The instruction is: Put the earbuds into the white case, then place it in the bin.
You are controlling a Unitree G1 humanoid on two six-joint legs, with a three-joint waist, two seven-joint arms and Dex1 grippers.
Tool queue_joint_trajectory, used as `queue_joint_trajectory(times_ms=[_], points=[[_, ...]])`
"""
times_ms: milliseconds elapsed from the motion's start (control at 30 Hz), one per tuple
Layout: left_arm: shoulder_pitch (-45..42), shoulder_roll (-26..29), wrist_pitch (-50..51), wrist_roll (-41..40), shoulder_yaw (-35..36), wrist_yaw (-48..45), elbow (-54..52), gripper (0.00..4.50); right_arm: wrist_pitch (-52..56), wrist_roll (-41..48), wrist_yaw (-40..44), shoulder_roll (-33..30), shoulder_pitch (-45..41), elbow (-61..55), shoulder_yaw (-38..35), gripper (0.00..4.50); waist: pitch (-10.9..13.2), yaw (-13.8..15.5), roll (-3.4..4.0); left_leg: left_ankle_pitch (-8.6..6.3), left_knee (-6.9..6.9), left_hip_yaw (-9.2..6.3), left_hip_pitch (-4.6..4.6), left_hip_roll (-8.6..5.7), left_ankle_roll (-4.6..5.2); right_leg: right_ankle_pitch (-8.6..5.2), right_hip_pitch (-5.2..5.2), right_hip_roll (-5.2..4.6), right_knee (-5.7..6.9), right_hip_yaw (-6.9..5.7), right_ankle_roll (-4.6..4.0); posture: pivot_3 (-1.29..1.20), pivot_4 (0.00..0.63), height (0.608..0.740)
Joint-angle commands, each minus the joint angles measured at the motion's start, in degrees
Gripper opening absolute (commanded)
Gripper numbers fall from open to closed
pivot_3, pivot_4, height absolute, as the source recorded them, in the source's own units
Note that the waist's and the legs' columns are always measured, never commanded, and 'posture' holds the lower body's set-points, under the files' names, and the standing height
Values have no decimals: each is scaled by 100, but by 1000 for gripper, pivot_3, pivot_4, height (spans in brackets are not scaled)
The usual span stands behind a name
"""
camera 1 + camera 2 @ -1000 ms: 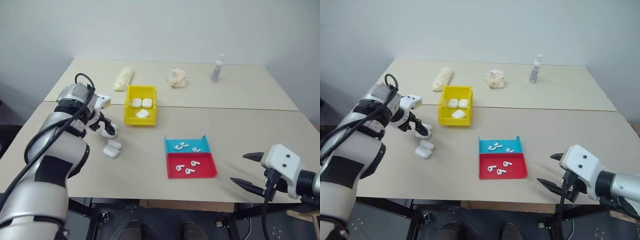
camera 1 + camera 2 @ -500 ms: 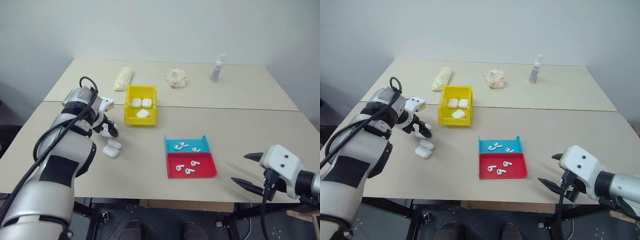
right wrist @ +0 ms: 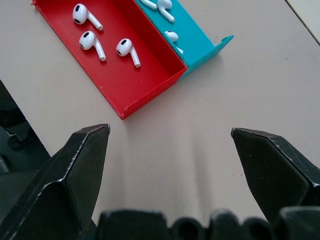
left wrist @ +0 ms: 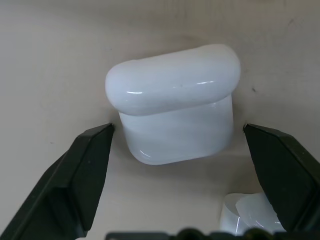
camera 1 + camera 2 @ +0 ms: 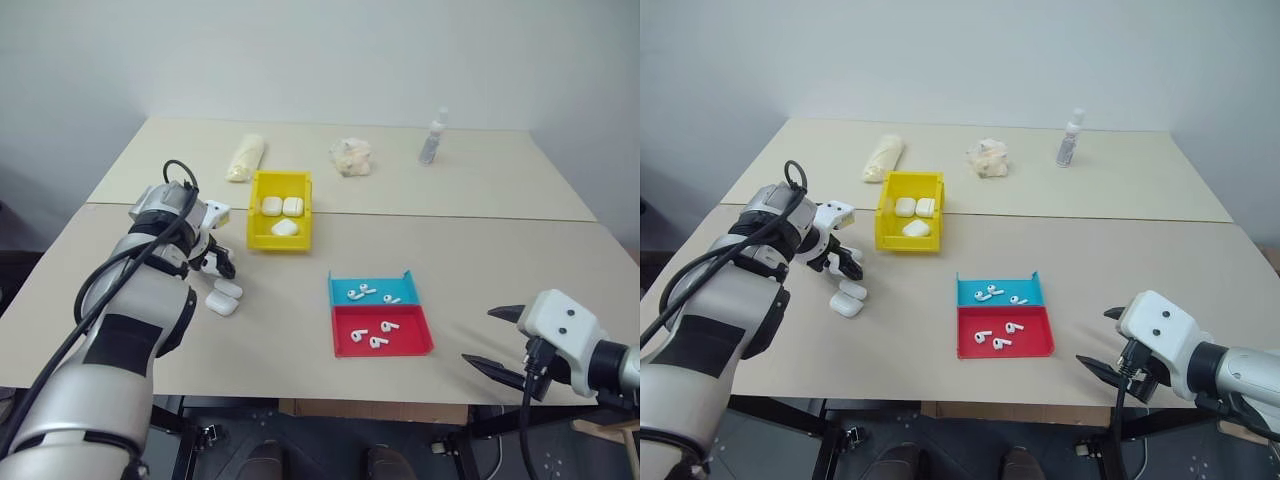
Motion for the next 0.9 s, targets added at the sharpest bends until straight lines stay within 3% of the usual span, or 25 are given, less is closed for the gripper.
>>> queue_joint_trajectory(times_ms=[33, 100, 367, 567, 733, 900], points=[[0, -3, -21, 60, 183, 133, 33, 3309, 33, -26, -18, -30, -11, -71, -71, 4500, 0, 0, 0, 0, 0, 0, 0, 0, 0, 0, 0, 0, 0, 0, 0, 0, 150, 740], [6, -6, -44, 70, 248, 193, 33, 2741, 28, -31, -22, -21, 0, -70, -74, 4500, 0, 0, 0, 0, 0, 0, 0, 0, 0, 0, 0, 0, 0, 0, 0, 0, 150, 740], [10, 44, -335, 128, 322, 84, -127, 2741, 25, -24, -29, -22, -13, -60, -73, 4500, 0, 5, 0, 0, 2, 0, 0, 0, 0, 0, 1, 0, 2, 0, 0, 0, 150, 740], [-65, 385, -822, 205, 448, 129, -705, 2741, 40, -23, 33, -97, -26, -85, -237, 4500, 0, 1, -1, 0, 2, -1, -2, 0, 0, 0, 0, 0, 4, -1, 0, 0, 150, 740], [690, 1190, -1443, 272, 629, 354, -2598, 2741, 236, 227, 218, -329, -301, -143, -576, 4500, 0, -73, 0, 0, -3, 1, 0, 3, 0, 1, -2, 0, 19, 3, 0, 0, 150, 740], [2039, 1694, -2027, -727, 1788, 7, -4837, 2741, 393, 545, 591, -745, -677, -129, -801, 4500, 0, -92, 0, 2, -4, 1, 12, 10, -4, 0, -2, 0, 45, 6, -2, 0, 150, 740]])
